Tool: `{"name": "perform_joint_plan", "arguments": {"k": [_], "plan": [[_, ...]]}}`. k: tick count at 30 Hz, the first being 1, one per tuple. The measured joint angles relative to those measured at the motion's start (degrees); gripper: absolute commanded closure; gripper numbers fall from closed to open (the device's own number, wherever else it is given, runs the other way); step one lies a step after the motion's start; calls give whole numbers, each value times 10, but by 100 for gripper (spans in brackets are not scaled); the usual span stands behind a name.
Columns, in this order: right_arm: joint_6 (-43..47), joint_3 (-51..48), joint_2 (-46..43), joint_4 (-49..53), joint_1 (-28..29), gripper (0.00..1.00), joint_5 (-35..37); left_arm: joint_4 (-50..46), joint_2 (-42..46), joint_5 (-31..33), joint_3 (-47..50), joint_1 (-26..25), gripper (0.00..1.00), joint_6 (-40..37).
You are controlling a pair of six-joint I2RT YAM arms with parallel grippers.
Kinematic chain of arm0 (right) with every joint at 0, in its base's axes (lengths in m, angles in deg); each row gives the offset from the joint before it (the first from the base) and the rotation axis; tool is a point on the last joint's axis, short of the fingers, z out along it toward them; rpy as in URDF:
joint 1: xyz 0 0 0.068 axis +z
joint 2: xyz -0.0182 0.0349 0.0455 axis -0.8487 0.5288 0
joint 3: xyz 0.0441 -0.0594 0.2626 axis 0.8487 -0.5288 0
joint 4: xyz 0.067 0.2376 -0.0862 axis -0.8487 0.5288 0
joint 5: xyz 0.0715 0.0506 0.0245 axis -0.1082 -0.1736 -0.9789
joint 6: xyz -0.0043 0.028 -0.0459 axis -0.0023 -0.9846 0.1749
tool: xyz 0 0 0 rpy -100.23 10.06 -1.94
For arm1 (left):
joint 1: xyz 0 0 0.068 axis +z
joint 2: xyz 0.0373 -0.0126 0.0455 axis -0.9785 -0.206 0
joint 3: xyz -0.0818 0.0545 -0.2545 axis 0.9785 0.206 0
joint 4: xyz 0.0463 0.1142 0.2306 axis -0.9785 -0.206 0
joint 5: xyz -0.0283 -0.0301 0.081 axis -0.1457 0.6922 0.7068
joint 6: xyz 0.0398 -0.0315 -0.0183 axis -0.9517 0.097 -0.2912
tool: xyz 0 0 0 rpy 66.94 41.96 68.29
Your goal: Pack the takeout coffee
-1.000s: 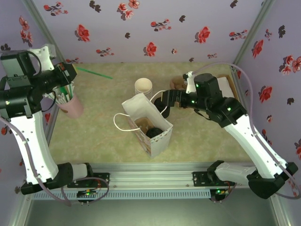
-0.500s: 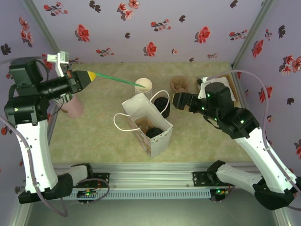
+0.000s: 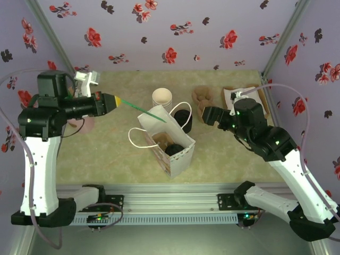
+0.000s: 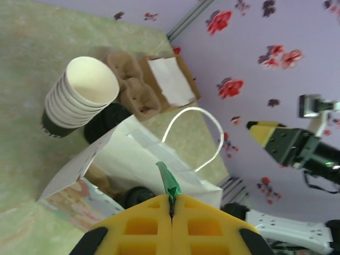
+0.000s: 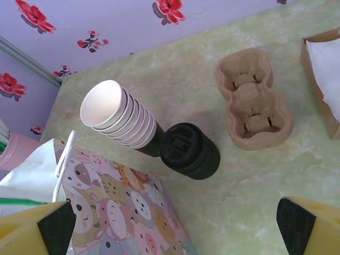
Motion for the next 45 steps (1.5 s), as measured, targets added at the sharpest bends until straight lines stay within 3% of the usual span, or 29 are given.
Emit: {"name": "perform_joint_plan", "arguments": {"k": [9,16,22,28,30,34,45], "plan": [[-2,-14,0,1,0,1,0,-32,-60,246,-14,-188,100,-17],[-11,-34,3,1,0,1,-1,-59,-129,405,-92,-319,100,-39],[-12,-41,4,2,-3,1,0,-94,-211,478,-127,-387,100,-60],[-12,-44,6,2,-6,1,-1,-114,-276,515,-136,-419,100,-71],[-12,-44,9,2,-6,1,-1,-114,-286,520,-136,-421,92,-71],[-12,-44,14,2,-7,1,-3,-113,-289,522,-136,-421,66,-77],[-11,-38,22,9,-11,1,-13,-90,-277,495,-139,-414,18,-76]]}}
